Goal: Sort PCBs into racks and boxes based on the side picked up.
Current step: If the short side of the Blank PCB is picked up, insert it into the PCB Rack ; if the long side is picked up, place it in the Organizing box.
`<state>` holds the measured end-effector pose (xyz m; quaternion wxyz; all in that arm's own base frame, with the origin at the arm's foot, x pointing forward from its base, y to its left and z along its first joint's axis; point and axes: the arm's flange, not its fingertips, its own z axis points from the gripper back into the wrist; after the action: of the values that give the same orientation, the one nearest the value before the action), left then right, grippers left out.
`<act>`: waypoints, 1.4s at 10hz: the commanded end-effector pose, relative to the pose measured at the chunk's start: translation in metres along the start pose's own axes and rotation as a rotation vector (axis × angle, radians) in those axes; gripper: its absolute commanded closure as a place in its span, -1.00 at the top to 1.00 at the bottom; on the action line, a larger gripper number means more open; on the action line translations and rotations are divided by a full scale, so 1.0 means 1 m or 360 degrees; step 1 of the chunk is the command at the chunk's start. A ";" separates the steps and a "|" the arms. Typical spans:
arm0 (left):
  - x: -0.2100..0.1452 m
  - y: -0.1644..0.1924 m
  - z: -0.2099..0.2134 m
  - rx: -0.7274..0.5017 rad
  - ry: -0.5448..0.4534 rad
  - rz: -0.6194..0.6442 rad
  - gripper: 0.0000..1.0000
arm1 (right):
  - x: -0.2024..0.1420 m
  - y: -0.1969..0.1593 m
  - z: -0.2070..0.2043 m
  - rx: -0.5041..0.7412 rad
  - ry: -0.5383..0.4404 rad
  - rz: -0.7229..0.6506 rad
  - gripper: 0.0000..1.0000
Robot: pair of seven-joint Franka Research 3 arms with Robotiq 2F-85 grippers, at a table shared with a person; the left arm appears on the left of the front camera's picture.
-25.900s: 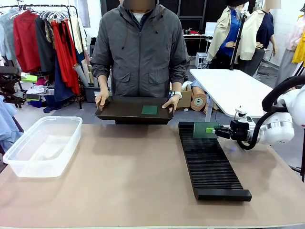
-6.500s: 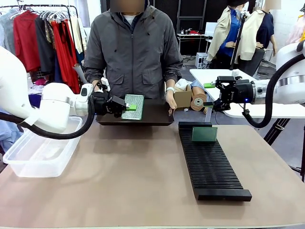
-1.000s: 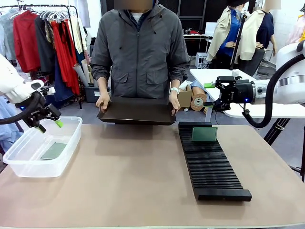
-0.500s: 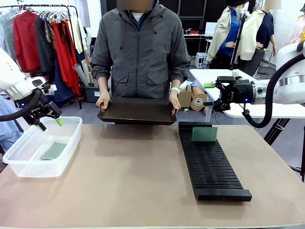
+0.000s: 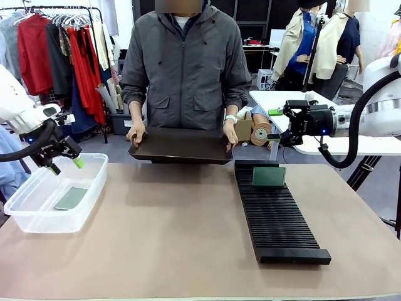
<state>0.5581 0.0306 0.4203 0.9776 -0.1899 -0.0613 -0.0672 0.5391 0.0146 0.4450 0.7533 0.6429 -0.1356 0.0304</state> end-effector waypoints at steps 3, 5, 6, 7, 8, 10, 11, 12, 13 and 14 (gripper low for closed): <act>-0.006 -0.004 0.014 -0.0461 -0.0151 -0.0006 1.00 | 0.000 0.002 0.000 0.0000 -0.0004 -0.0001 1.00; -0.014 -0.009 0.035 -0.0857 -0.0294 -0.0052 1.00 | 0.000 0.002 0.000 0.0000 -0.0004 -0.0001 1.00; -0.016 -0.010 0.039 -0.1001 -0.0336 -0.0071 1.00 | 0.000 0.002 0.000 0.0000 -0.0004 -0.0001 1.00; -0.017 -0.011 0.041 -0.1188 -0.0386 -0.0100 1.00 | 0.000 0.002 0.000 0.0000 -0.0004 -0.0001 1.00; -0.016 -0.013 0.043 -0.1341 -0.0420 -0.0126 1.00 | 0.000 0.002 0.000 0.0000 -0.0004 -0.0001 1.00; -0.018 -0.018 0.045 -0.1497 -0.0411 -0.0124 1.00 | 0.000 0.002 0.000 0.0000 -0.0004 -0.0001 1.00; -0.017 -0.018 0.044 -0.1603 -0.0422 -0.0133 1.00 | 0.000 0.002 0.000 0.0000 -0.0004 -0.0001 1.00; -0.016 -0.017 0.042 -0.1575 -0.0415 -0.0123 1.00 | 0.000 0.002 0.000 0.0000 -0.0004 -0.0001 1.00; -0.014 -0.017 0.041 -0.1579 -0.0413 -0.0095 1.00 | 0.000 0.002 0.000 0.0000 -0.0004 -0.0001 1.00; -0.017 -0.023 0.042 -0.1543 -0.0389 -0.0110 1.00 | 0.000 0.002 0.000 0.0000 -0.0004 -0.0001 1.00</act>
<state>0.5360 0.0276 0.4592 0.7585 -0.6296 -0.1397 -0.0938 0.5392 0.0146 0.4450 0.7533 0.6429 -0.1355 0.0303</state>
